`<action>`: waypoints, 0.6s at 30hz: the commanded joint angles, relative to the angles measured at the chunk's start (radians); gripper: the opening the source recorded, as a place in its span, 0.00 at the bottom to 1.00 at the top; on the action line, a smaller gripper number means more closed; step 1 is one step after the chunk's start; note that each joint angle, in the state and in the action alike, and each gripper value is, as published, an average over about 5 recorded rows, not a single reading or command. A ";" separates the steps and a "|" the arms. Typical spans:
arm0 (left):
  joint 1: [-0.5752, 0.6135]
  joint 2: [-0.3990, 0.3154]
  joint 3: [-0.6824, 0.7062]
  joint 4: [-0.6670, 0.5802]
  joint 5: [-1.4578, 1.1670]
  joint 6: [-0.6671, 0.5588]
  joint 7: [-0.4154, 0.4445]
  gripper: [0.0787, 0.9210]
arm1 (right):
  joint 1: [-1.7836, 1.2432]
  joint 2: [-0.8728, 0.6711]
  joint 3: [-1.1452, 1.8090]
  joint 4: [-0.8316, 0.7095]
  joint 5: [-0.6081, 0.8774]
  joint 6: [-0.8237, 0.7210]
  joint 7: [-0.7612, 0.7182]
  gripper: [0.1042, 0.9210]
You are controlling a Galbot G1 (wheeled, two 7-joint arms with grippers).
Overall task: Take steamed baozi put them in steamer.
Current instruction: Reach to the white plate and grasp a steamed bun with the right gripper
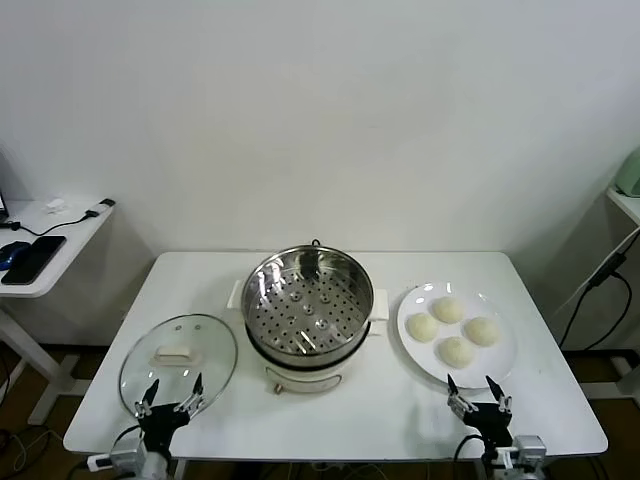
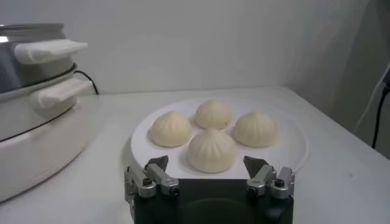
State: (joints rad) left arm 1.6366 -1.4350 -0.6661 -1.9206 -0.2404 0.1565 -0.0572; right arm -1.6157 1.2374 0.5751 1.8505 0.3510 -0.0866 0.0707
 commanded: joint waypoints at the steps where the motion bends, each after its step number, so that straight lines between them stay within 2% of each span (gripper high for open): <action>1: 0.001 0.001 0.001 0.000 0.000 0.002 -0.001 0.88 | 0.001 0.003 -0.002 -0.004 -0.014 0.004 0.001 0.88; 7: 0.004 0.001 0.001 -0.013 -0.001 0.011 -0.002 0.88 | 0.035 -0.020 0.023 0.041 -0.020 -0.044 -0.013 0.88; 12: 0.004 0.013 0.009 -0.020 -0.004 0.016 -0.002 0.88 | 0.250 -0.148 0.036 0.049 -0.034 -0.169 -0.010 0.88; 16: 0.003 0.026 0.013 -0.023 -0.008 0.018 -0.001 0.88 | 0.479 -0.284 -0.014 -0.043 0.059 -0.280 -0.025 0.88; 18: 0.002 0.033 0.014 -0.024 -0.010 0.018 -0.001 0.88 | 0.602 -0.359 -0.073 -0.125 0.060 -0.316 -0.062 0.88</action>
State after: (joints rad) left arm 1.6400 -1.4168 -0.6540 -1.9432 -0.2480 0.1736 -0.0588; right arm -1.2280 0.9993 0.5134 1.7755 0.3572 -0.2848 0.0077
